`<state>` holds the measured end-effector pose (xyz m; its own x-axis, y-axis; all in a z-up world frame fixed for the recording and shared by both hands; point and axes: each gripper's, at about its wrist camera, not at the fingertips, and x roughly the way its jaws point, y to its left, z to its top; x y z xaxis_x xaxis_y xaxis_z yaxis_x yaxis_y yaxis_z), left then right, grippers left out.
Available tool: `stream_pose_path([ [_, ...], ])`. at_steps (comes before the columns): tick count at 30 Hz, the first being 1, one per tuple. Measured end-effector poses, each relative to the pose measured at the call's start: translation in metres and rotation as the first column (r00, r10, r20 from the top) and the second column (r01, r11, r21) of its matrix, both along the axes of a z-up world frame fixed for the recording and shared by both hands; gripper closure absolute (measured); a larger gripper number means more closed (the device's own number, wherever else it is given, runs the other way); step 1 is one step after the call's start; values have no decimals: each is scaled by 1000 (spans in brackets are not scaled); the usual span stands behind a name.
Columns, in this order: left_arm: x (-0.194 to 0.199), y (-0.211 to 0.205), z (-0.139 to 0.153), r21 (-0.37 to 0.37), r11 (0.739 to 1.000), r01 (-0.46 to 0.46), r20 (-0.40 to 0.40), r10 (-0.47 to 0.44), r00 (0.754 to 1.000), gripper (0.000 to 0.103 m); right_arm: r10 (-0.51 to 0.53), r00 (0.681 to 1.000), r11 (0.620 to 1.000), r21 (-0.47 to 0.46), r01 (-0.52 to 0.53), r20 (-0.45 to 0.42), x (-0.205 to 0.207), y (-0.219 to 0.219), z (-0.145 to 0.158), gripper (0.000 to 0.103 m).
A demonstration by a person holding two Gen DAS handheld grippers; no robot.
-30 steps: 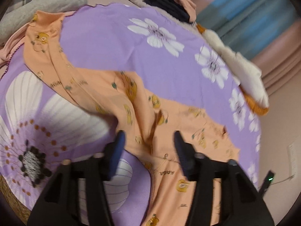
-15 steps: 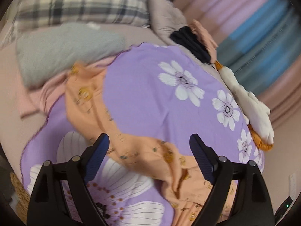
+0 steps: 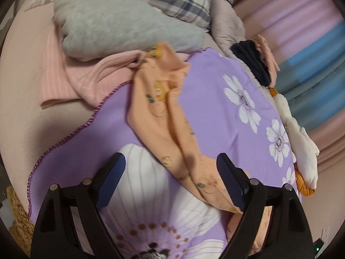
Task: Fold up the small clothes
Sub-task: 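Move the left gripper to the other sleeve and close on it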
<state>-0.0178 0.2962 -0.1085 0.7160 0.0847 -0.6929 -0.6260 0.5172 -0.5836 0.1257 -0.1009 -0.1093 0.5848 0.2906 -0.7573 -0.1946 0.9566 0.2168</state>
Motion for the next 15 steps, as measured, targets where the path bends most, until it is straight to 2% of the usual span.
stream_pose_path([
  [5, -2, 8, -5, -30, 999, -19, 49, 20, 999, 18, 4, 999, 1000, 4, -3, -31, 1, 2, -7, 23],
  [11, 6, 14, -10, -57, 998, -34, 107, 40, 993, 23, 16, 999, 1000, 13, -16, -43, 0, 5, -11, 23],
  [14, 12, 16, -12, -66, 996, -52, 109, 59, 992, 38, 17, 999, 1000, 21, -16, -52, 0, 4, -13, 23],
  [15, 14, 16, -14, -71, 996, -54, 113, 62, 992, 49, 17, 998, 1000, 23, -16, -53, 0, 3, -13, 23],
])
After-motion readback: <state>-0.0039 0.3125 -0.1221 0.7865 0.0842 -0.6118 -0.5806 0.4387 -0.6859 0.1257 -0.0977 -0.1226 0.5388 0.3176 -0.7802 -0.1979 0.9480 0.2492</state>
